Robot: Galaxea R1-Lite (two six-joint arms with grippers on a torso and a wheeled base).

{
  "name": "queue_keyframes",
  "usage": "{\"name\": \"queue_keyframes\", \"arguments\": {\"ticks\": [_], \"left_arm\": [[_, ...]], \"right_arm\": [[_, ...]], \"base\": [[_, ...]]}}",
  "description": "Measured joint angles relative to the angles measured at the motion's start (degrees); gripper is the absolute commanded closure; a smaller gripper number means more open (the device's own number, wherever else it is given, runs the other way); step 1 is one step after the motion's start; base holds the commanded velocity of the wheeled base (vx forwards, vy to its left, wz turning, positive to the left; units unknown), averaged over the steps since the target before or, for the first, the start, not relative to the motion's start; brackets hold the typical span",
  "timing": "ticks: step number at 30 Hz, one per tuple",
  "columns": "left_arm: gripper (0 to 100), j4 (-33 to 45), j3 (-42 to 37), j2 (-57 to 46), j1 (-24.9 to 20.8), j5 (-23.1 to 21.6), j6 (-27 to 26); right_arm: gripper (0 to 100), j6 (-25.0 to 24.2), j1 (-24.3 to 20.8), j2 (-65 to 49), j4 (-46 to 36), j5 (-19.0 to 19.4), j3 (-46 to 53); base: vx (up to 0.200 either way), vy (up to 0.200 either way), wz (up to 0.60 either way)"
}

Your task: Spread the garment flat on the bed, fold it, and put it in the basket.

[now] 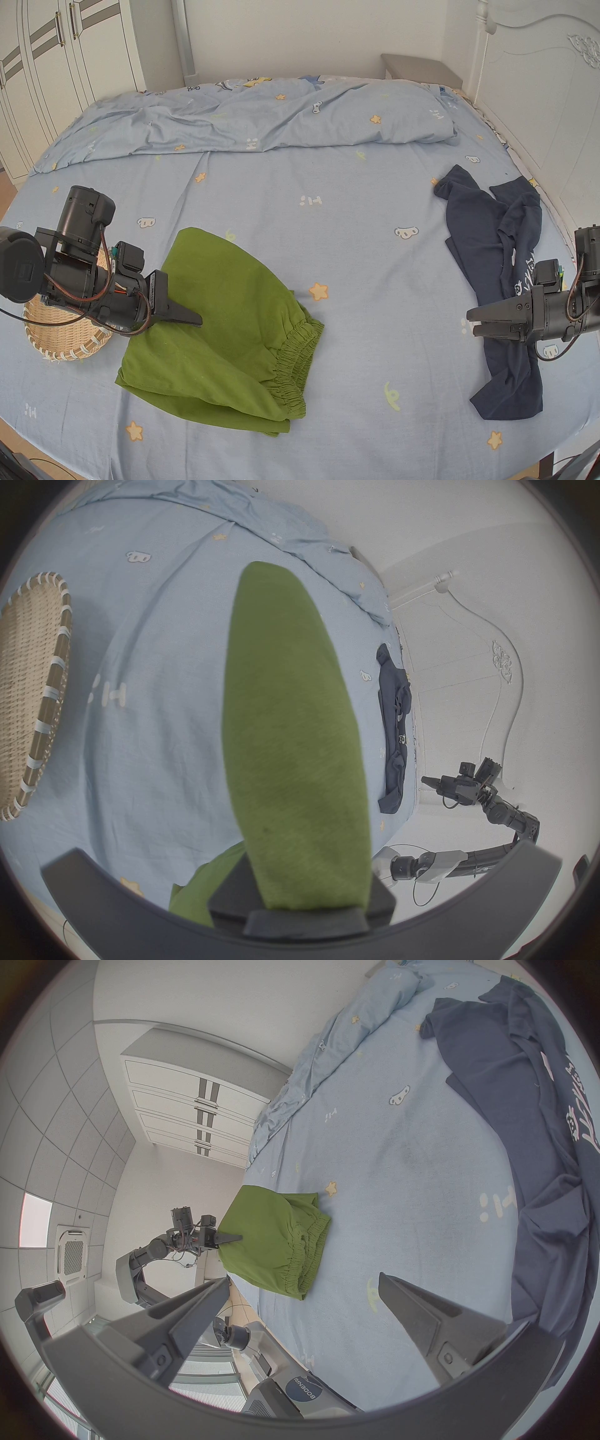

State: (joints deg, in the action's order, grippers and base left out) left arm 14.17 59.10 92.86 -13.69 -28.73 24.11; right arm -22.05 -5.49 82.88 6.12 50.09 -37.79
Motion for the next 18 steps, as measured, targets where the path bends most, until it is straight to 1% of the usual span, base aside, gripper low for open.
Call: {"name": "queue_keyframes", "arguments": {"ticks": [3, 8, 11, 15, 18], "left_arm": [[100, 0.78, 0.4, -0.41, 0.22, 0.13, -0.39], [100, 2.22, 1.73, -0.9, 1.82, 0.13, -0.85], [100, 4.44, 2.83, -1.13, 2.78, 0.13, -1.16], [100, 6.83, 4.1, -1.49, 2.97, 0.09, -2.15], [100, 7.01, 4.55, -1.73, 2.95, 0.09, -2.52]], "right_arm": [[0, -0.02, -0.07, 0.3, 0.01, -0.01, 0.01], [0, 0.0, -0.38, 0.5, 0.01, -0.09, 0.04], [0, 0.0, -0.49, 0.52, 0.01, -0.09, 0.01], [0, 0.0, -0.44, 0.46, 0.0, -0.12, 0.01], [0, 0.0, -0.51, 0.39, 0.0, -0.11, 0.01]], "base": [[0.0, 0.0, 0.0], [0.0, 0.2, 0.0], [0.0, 0.2, 0.0], [0.0, 0.2, 0.0], [0.0, 0.2, 0.0]]}}
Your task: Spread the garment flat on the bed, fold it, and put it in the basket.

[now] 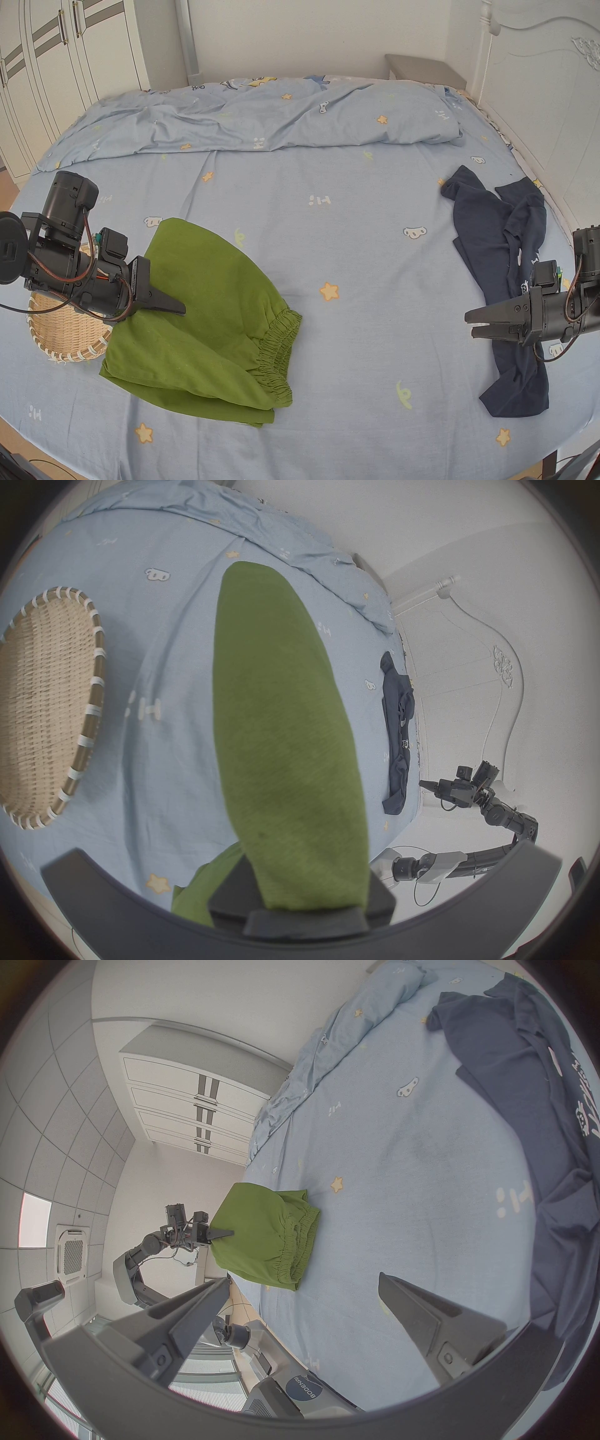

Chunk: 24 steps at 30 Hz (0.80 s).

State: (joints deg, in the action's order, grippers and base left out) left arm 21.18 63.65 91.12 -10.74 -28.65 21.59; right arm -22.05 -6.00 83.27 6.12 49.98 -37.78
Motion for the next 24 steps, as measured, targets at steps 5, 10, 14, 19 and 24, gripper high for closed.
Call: {"name": "queue_keyframes", "arguments": {"ticks": [5, 10, 14, 19, 24], "left_arm": [[100, -0.18, 0.22, -0.17, -0.2, 0.0, -0.52], [100, -0.44, 0.29, -0.15, -0.48, 0.0, -1.48], [100, -0.51, 0.63, -0.11, -0.59, 0.02, -1.87], [100, -0.76, 0.63, -0.2, -1.49, 0.33, -4.08], [100, -0.87, 0.27, -1.13, -2.02, 0.62, -6.44]], "right_arm": [[0, 0.0, -0.04, -0.1, 0.0, 0.0, 0.07], [0, -0.02, 0.16, -0.1, 0.01, 0.0, -0.01], [0, 0.0, 0.29, -0.12, 0.01, 0.0, -0.11], [0, -0.02, 0.29, -0.15, 0.0, 0.02, -0.11], [0, 0.0, 0.22, -0.15, 0.0, 0.0, -0.15]], "base": [[0.0, 0.2, 0.0], [0.0, 0.2, 0.0], [0.0, 0.2, 0.0], [0.0, 0.04, 0.0], [0.0, 0.0, 0.0]]}}
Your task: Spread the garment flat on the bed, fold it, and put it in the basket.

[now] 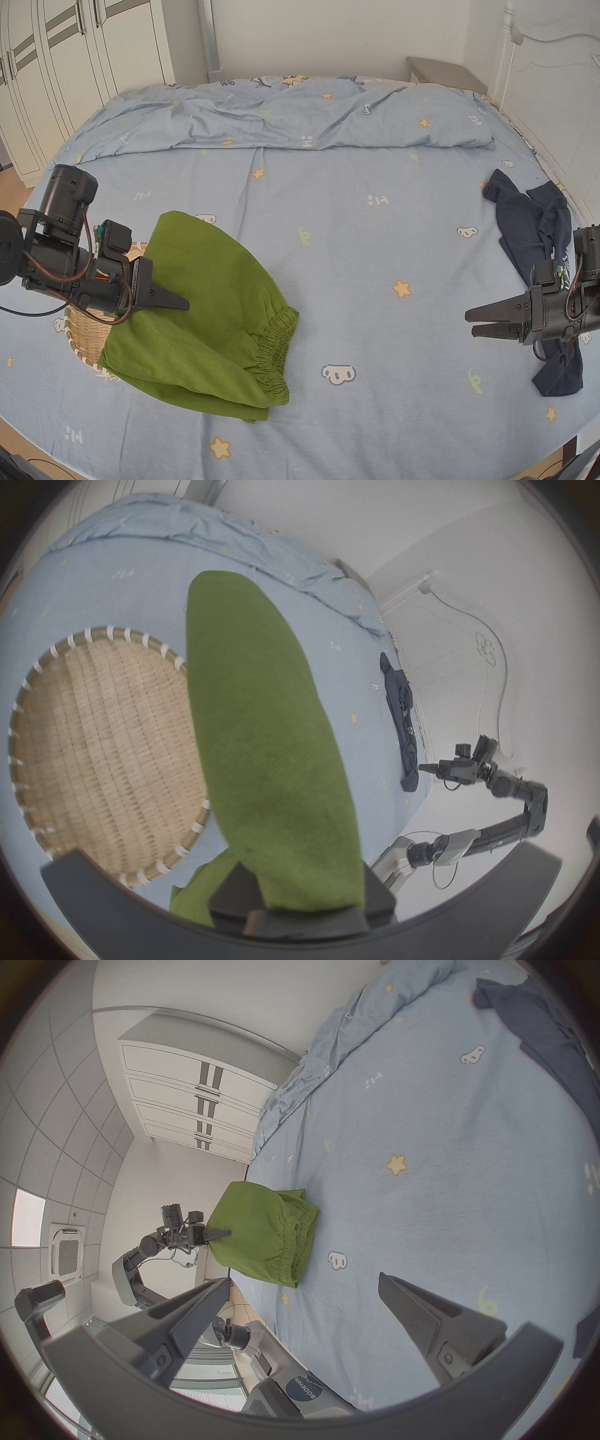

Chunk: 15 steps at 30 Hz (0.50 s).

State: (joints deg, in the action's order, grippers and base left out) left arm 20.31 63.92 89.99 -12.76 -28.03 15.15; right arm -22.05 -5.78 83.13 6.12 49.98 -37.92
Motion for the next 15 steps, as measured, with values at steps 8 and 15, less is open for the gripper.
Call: {"name": "queue_keyframes", "arguments": {"ticks": [8, 15], "left_arm": [[100, -6.44, -0.06, -3.75, -1.26, 0.0, -3.94], [100, -14.07, -1.77, -6.81, -1.07, 0.04, -4.9]], "right_arm": [[0, 0.0, 0.0, 0.09, 0.06, 0.0, 0.06], [0, 0.02, 0.33, 0.35, 0.41, -0.06, 0.11]], "base": [[0.0, 0.0, 0.0], [0.0, 0.0, 0.0]]}}
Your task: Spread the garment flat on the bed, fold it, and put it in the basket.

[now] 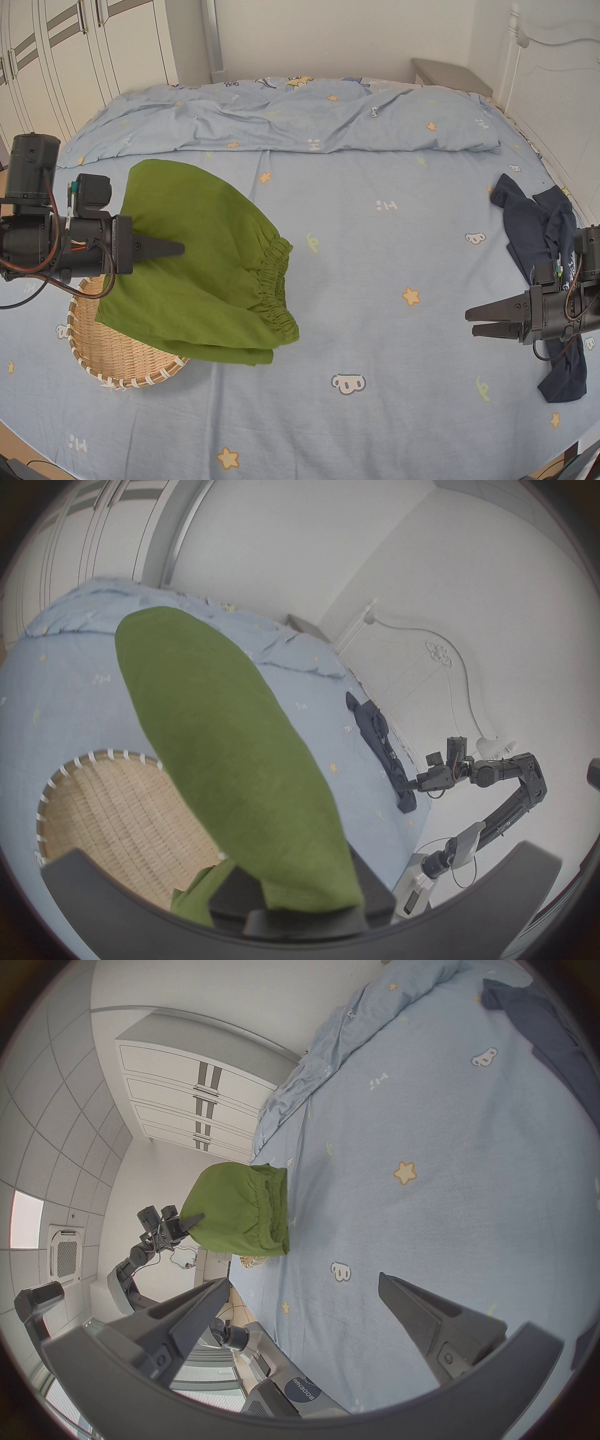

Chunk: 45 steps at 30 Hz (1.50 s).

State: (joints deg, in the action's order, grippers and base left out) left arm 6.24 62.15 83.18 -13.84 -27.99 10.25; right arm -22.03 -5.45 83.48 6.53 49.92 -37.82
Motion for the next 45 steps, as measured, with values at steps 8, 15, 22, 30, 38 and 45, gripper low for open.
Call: {"name": "queue_keyframes", "arguments": {"ticks": [8, 15, 22, 30, 38, 45], "left_arm": [[100, -7.55, -2.58, -3.66, 5.18, 0.07, -0.21], [100, -11.52, -4.38, -4.38, 12.21, -0.09, 2.41], [100, -11.81, -8.37, -3.35, 17.14, -0.48, 3.29], [100, -11.82, -17.86, -1.58, 20.27, -0.67, 12.24], [100, -12.86, -20.31, 4.91, 24.36, -0.04, 13.18], [100, -12.95, -16.87, 13.54, 27.61, 4.23, 13.39]], "right_arm": [[0, 0.09, 0.07, 0.0, 0.11, 0.05, 0.04], [0, 0.13, 0.05, -0.21, 0.09, 0.06, 0.04], [0, 0.16, -0.06, -0.51, 0.06, 0.11, 0.11], [0, 0.09, -0.13, -0.57, 0.02, 0.24, 0.09], [0, 0.06, -0.41, -1.04, -0.05, 0.27, 0.17], [0, 0.05, -0.63, -1.45, -0.05, 0.13, 0.26]], "base": [[0.0, 0.0, 0.0], [0.0, 0.0, 0.0], [0.0, 0.0, 0.0], [0.0, 0.0, 0.0], [0.0, 0.0, 0.0], [0.0, 0.0, 0.0]]}}
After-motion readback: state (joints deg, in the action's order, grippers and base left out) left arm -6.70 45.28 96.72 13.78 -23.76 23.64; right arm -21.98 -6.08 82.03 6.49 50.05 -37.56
